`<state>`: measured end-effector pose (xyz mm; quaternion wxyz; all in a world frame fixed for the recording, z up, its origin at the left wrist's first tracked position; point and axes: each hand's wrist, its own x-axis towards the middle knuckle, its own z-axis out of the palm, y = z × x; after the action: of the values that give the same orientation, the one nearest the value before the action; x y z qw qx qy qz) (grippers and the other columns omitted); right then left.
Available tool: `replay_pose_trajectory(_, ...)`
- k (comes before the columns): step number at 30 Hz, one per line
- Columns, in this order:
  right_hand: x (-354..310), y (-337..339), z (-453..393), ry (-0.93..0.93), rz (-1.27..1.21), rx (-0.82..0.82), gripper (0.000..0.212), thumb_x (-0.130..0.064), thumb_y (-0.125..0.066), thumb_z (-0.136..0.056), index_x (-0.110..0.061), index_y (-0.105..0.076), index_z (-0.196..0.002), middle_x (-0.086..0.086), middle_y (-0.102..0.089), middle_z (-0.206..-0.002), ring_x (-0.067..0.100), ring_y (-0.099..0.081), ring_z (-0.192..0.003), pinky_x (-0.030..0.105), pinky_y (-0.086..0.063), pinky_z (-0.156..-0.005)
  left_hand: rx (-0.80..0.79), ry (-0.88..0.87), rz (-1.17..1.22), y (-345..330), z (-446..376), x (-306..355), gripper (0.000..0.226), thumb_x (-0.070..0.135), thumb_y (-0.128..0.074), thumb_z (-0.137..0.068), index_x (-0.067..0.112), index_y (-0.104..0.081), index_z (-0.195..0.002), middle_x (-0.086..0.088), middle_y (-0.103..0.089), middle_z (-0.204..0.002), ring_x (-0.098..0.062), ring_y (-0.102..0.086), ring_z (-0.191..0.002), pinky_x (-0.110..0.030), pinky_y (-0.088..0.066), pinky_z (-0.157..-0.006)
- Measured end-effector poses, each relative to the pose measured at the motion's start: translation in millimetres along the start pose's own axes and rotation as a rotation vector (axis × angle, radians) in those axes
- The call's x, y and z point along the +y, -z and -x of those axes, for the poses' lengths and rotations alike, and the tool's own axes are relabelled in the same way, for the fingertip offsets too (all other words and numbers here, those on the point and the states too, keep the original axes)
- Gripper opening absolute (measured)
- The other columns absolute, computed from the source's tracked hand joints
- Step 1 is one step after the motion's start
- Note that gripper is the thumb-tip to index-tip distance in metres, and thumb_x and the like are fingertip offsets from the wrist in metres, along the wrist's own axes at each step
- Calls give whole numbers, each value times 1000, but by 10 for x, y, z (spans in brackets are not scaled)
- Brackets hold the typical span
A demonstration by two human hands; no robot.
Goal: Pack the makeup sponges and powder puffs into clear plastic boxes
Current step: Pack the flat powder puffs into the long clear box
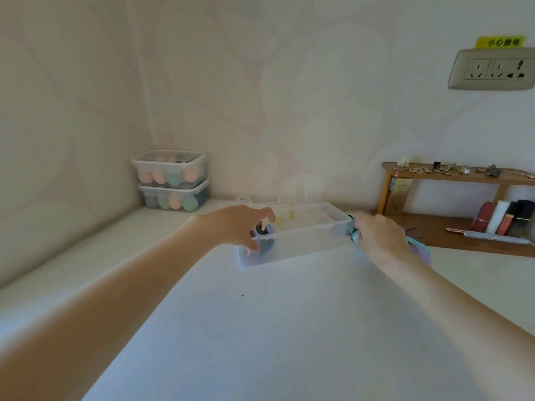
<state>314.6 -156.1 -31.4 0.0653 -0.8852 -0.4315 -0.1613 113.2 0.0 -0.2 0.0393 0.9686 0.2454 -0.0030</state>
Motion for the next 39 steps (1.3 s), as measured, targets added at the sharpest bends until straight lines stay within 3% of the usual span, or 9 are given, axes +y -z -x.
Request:
replay_pose_trajectory(5, -538, 545, -149, 134, -287, 185, 15, -10, -48, -88, -13, -53, -102, 11, -61, -97, 33, -57, -89, 33, -40, -68, 17, 1, -12, -13, 0, -34, 41, 25, -68, -81, 21, -49, -118, 0, -61, -113, -17, -56, -92, -26, -43, -75)
replay_pose_trajectory(10, -1074, 552, -179, 223, -572, 93, 18, 3, -44, -79, -13, -53, -83, 16, -63, -90, 36, -64, -79, 42, -55, -71, 53, -10, -38, -38, 47, -8, 38, 24, -63, -84, 16, -50, -119, -4, -63, -111, -18, -53, -88, -28, -41, -73)
replay_pose_trajectory(15, -1124, 391, -139, 275, -531, 86, 15, 3, -43, -83, -6, -54, -90, 17, -62, -91, 34, -60, -78, 37, -49, -67, 44, -6, -33, -40, 69, -49, 37, 26, -63, -85, 17, -50, -118, -6, -64, -105, -16, -51, -83, -25, -39, -68)
replay_pose_trajectory(20, -1188, 404, -150, 293, -595, 132, 16, 5, -44, -81, -2, -53, -93, 17, -61, -86, 37, -60, -78, 47, -54, -70, 41, 8, -18, -28, 51, -64, 40, 26, -66, -82, 18, -50, -117, -4, -63, -104, -17, -53, -85, -29, -42, -75)
replay_pose_trajectory(23, -1279, 373, -111, 345, -537, 76, 16, 6, -45, -80, -4, -50, -91, 15, -68, -87, 31, -57, -75, 33, -47, -62, 39, 8, -27, -35, 32, -64, 42, 27, -67, -81, 19, -50, -119, -4, -65, -109, -21, -60, -93, -30, -46, -79)
replay_pose_trajectory(30, -1270, 383, -114, 320, -533, 30, 30, -3, -47, -88, -6, -59, -116, 11, -57, -92, 26, -52, -79, 27, -40, -68, 13, -47, -77, -1, 50, -48, 50, 27, -63, -84, 28, -50, -133, 3, -55, -129, -16, -56, -110, -28, -45, -97)
replay_pose_trajectory(34, -1267, 374, -169, 279, -624, -18, 23, -4, -49, -86, -3, -65, -104, 17, -67, -97, 27, -57, -71, 34, -54, -71, 15, -59, -42, 4, 56, -50, 47, 24, -64, -83, 27, -54, -129, 2, -52, -129, -17, -53, -111, -24, -42, -94)
replay_pose_trajectory(37, -1269, 373, -170, 294, -644, -100, 22, -2, -50, -85, 3, -65, -99, 20, -70, -88, 23, -55, -56, 32, -54, -64, 36, -35, -3, -22, 61, -60, 46, 23, -64, -83, 27, -56, -127, 1, -55, -126, -17, -54, -109, -24, -43, -92)
replay_pose_trajectory(39, -1280, 395, -185, 306, -642, -133, 22, -2, -52, -84, 6, -66, -98, 22, -70, -88, 23, -55, -57, 31, -51, -58, 43, -13, 29, -33, 59, -79, 44, 25, -66, -82, 28, -57, -125, 2, -61, -121, -15, -58, -99, -24, -46, -87)
